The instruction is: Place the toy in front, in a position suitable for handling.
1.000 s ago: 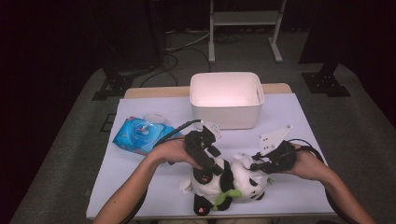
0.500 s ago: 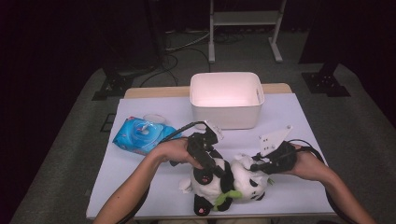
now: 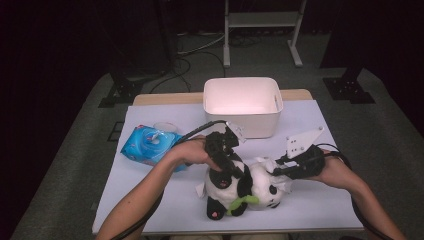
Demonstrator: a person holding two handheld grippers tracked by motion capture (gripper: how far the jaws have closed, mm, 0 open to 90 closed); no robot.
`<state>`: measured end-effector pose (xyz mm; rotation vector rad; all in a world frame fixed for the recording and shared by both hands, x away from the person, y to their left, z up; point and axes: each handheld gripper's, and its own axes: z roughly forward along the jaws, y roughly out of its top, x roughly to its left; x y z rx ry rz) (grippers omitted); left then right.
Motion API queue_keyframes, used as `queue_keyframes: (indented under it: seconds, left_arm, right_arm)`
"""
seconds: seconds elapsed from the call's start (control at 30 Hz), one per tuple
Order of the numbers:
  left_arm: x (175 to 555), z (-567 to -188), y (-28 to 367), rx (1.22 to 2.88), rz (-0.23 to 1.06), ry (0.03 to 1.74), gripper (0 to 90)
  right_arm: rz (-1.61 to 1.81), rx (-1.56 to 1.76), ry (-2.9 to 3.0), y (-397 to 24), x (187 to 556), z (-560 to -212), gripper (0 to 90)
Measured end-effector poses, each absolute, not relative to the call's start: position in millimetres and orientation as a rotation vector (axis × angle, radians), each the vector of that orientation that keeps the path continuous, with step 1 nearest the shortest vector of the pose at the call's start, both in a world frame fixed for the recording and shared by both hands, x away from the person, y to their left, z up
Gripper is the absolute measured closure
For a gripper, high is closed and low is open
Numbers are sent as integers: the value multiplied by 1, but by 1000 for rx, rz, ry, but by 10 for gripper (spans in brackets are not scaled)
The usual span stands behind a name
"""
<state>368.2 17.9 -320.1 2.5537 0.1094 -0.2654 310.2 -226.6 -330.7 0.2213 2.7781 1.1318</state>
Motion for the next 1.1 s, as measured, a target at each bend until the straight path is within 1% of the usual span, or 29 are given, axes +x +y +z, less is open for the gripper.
queue_keyframes:
  seconds: [0.23,0.33,0.43,0.57,0.77,0.87,0.93,1.0,1.07,1.1]
  left_arm:
    - [393,-301,0,2665,-166,27,478]
    - [407,-296,-7,2679,-130,22,477]
    - [414,-298,-12,2677,-120,1,474]
    - [411,-303,-6,2646,-122,-26,463]
    - [396,-313,10,2632,-97,1,444]
    - [390,-318,19,2618,-104,23,423]
    - [388,-318,24,2586,-125,56,389]
    - [384,-316,28,2568,-126,66,372]
    - [380,-314,31,2560,-107,94,326]
    - [378,-313,33,2547,-107,90,325]
  right_arm:
    - [1144,276,2771,-233,333,-327,747]
    - [1144,289,2770,-234,343,-323,747]
    - [1157,303,2771,-234,354,-321,747]
    - [1140,308,2792,-232,366,-322,747]
    - [1110,300,2842,-217,380,-323,747]
    - [1118,280,2872,-210,377,-327,748]
    - [1105,264,2880,-206,372,-330,749]
    - [1095,250,2889,-203,366,-332,751]
    - [1087,249,2886,-203,361,-332,750]
    - [1082,244,2884,-204,359,-333,751]
